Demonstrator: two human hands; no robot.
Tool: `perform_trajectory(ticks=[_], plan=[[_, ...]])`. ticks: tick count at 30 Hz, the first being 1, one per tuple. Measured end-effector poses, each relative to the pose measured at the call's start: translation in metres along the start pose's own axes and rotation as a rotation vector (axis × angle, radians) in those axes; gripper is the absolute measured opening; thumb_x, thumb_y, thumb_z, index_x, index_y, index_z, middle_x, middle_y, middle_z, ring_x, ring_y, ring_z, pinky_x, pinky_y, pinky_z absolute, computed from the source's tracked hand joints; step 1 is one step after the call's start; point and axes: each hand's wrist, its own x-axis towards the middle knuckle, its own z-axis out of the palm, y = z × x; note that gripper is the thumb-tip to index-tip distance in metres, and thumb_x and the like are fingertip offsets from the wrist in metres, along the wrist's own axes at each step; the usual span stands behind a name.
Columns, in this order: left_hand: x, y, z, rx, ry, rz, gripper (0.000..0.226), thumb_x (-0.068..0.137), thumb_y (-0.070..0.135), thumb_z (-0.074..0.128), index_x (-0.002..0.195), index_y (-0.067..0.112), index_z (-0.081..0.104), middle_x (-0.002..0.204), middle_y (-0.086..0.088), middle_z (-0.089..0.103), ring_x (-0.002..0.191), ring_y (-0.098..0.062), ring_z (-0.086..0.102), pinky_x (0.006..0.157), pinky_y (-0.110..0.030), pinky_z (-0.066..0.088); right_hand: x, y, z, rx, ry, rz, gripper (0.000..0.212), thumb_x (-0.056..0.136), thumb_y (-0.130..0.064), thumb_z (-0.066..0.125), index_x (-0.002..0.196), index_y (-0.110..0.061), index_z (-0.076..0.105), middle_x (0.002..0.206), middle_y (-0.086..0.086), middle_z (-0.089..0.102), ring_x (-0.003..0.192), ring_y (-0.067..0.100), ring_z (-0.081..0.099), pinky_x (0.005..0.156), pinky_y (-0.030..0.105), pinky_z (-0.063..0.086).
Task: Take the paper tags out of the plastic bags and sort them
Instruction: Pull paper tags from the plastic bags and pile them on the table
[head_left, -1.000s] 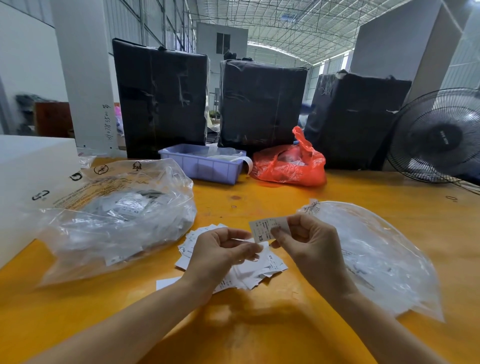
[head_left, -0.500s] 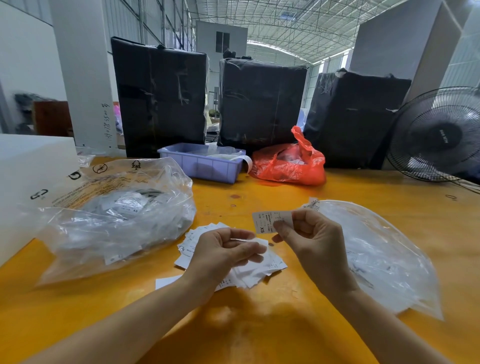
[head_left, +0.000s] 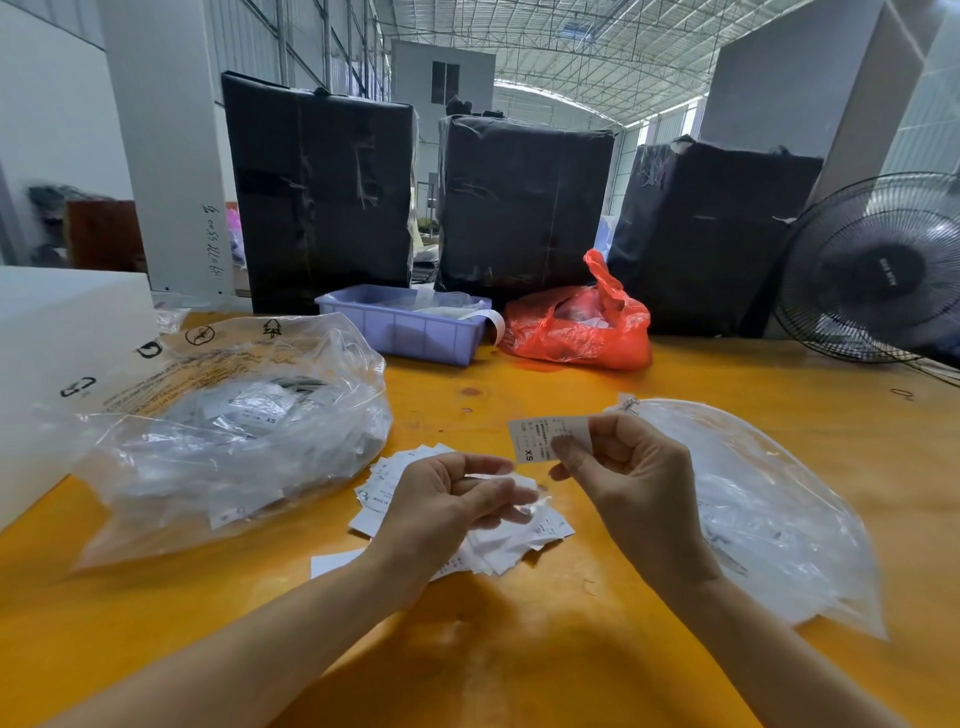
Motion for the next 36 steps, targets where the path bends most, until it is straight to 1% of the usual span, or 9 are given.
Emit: perform_trajectory(ticks=[3, 7, 12, 16, 19, 22, 25, 33, 36], plan=[[-0.0001, -0.0005, 0.0, 0.012, 0.004, 0.012, 0.025, 0.081, 0.011, 0.065, 0.105, 0.004, 0.061, 0.085, -0.008, 0.075, 0.076, -0.019, 0.072, 0.065, -0.021, 0.054, -0.0004, 0.0, -0.0006, -0.011, -0.008, -0.005, 0.012, 0.081, -0.003, 0.07, 0.078, -0.013, 0.064, 0.079, -0.005, 0.071, 0.062, 0.008, 0.069, 0.056, 0.015, 0.053], [0.0003, -0.0012, -0.0001, 0.016, 0.001, 0.017, 0.018, 0.086, 0.007, 0.061, 0.104, 0.006, 0.061, 0.084, -0.007, 0.075, 0.077, -0.018, 0.072, 0.064, -0.019, 0.054, -0.001, 0.0018, -0.0002, -0.038, -0.029, -0.004, 0.011, 0.081, -0.003, 0.07, 0.079, -0.012, 0.064, 0.08, -0.003, 0.071, 0.061, 0.008, 0.069, 0.057, 0.016, 0.053], [0.0006, -0.0022, -0.0012, 0.012, -0.007, 0.024, 0.015, 0.088, 0.006, 0.059, 0.104, 0.005, 0.061, 0.086, -0.007, 0.075, 0.076, -0.015, 0.072, 0.064, -0.018, 0.054, 0.0001, 0.0063, -0.0004, -0.085, -0.056, 0.01, 0.014, 0.081, -0.001, 0.07, 0.078, -0.013, 0.064, 0.082, 0.002, 0.072, 0.064, 0.008, 0.069, 0.057, 0.017, 0.053], [0.0011, -0.0036, -0.0012, 0.013, 0.005, 0.026, 0.014, 0.087, 0.005, 0.06, 0.101, 0.007, 0.062, 0.085, -0.006, 0.075, 0.074, -0.014, 0.071, 0.065, -0.019, 0.055, -0.0003, 0.0077, -0.0006, -0.095, -0.052, 0.02, 0.015, 0.081, -0.002, 0.07, 0.078, -0.015, 0.064, 0.082, 0.001, 0.072, 0.064, 0.008, 0.069, 0.059, 0.019, 0.055], [-0.0001, -0.0031, 0.0, 0.008, -0.005, 0.031, 0.021, 0.084, 0.007, 0.065, 0.104, 0.005, 0.061, 0.085, -0.009, 0.075, 0.08, -0.02, 0.072, 0.066, -0.02, 0.055, 0.0003, 0.0074, -0.0009, -0.083, -0.025, 0.024, 0.014, 0.082, -0.003, 0.069, 0.079, -0.015, 0.064, 0.081, -0.002, 0.071, 0.065, 0.006, 0.069, 0.058, 0.016, 0.054], [-0.0016, -0.0013, 0.0013, 0.004, 0.01, 0.039, 0.038, 0.069, 0.018, 0.073, 0.103, 0.007, 0.062, 0.084, -0.01, 0.075, 0.081, -0.021, 0.073, 0.07, -0.022, 0.056, -0.0002, 0.0063, -0.0008, -0.08, -0.028, 0.031, 0.011, 0.082, -0.003, 0.069, 0.08, -0.012, 0.064, 0.082, -0.001, 0.071, 0.066, 0.007, 0.07, 0.057, 0.016, 0.053], [-0.0017, 0.0001, 0.0015, 0.019, 0.037, 0.049, 0.048, 0.06, 0.024, 0.075, 0.103, 0.007, 0.062, 0.082, -0.009, 0.075, 0.08, -0.02, 0.073, 0.068, -0.021, 0.055, 0.0, 0.0031, -0.0015, -0.065, 0.007, 0.014, 0.016, 0.082, -0.003, 0.069, 0.077, -0.017, 0.063, 0.08, -0.004, 0.07, 0.062, 0.008, 0.069, 0.056, 0.016, 0.054], [-0.0005, -0.0006, 0.0012, 0.031, 0.073, 0.048, 0.047, 0.058, 0.022, 0.077, 0.101, 0.009, 0.063, 0.08, -0.005, 0.075, 0.08, -0.017, 0.072, 0.064, -0.017, 0.053, -0.0006, 0.0027, 0.0002, -0.061, -0.003, 0.007, 0.014, 0.082, -0.004, 0.069, 0.078, -0.016, 0.063, 0.08, -0.002, 0.071, 0.061, 0.01, 0.069, 0.057, 0.019, 0.055], [-0.0006, -0.0004, 0.0022, 0.033, 0.084, 0.053, 0.046, 0.058, 0.023, 0.077, 0.1, 0.009, 0.063, 0.078, -0.006, 0.075, 0.076, -0.016, 0.072, 0.062, -0.016, 0.052, -0.0006, 0.0053, 0.0003, -0.108, -0.023, -0.005, 0.014, 0.082, -0.003, 0.069, 0.079, -0.016, 0.064, 0.082, 0.002, 0.071, 0.064, 0.011, 0.07, 0.06, 0.025, 0.057]])
